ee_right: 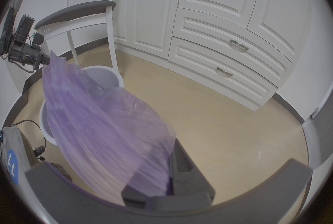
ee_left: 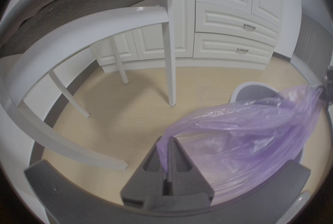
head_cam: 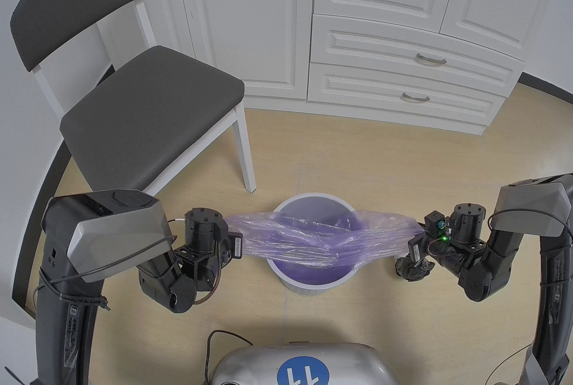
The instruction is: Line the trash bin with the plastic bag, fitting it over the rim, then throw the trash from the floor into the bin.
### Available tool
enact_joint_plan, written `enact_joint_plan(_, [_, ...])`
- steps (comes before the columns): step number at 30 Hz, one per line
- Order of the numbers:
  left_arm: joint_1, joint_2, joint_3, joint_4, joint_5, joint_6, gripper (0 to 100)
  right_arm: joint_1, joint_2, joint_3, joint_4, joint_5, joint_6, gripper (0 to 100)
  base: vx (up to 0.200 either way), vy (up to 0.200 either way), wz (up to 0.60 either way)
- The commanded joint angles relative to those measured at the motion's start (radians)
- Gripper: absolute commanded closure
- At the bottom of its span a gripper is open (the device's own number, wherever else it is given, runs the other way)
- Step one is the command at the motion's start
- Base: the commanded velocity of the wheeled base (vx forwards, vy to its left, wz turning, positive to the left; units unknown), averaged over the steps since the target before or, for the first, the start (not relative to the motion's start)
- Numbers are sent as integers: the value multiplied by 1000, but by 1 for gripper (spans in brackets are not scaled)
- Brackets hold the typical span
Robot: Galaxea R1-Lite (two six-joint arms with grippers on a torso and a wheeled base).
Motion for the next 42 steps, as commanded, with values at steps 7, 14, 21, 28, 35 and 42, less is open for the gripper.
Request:
enact_joint_plan(7, [-24, -67, 37, 27, -9, -13, 100, -30, -60, 18, 117, -3, -4, 100, 0, 0, 0])
enact_joint_plan(14, [-24, -161, 156, 151, -141, -6, 100, -58, -120, 96, 232, 11, -122, 100, 0, 0, 0])
enact_joint_plan(21, [-21, -168, 198, 203, -171, 46, 100, -73, -128, 162, 235, 61, -228, 100, 0, 0, 0])
enact_joint_plan(28, [-26, -165, 226, 203, -197, 61, 100, -73, -126, 207, 235, 75, -306, 100, 0, 0, 0])
enact_joint_plan(35, [-26, -155, 239, 186, -219, 90, 100, -72, -116, 213, 234, 75, -325, 100, 0, 0, 0])
enact_joint_plan(42, [-46, -59, 203, 154, -208, 86, 100, -58, -56, 200, 235, 69, -329, 100, 0, 0, 0])
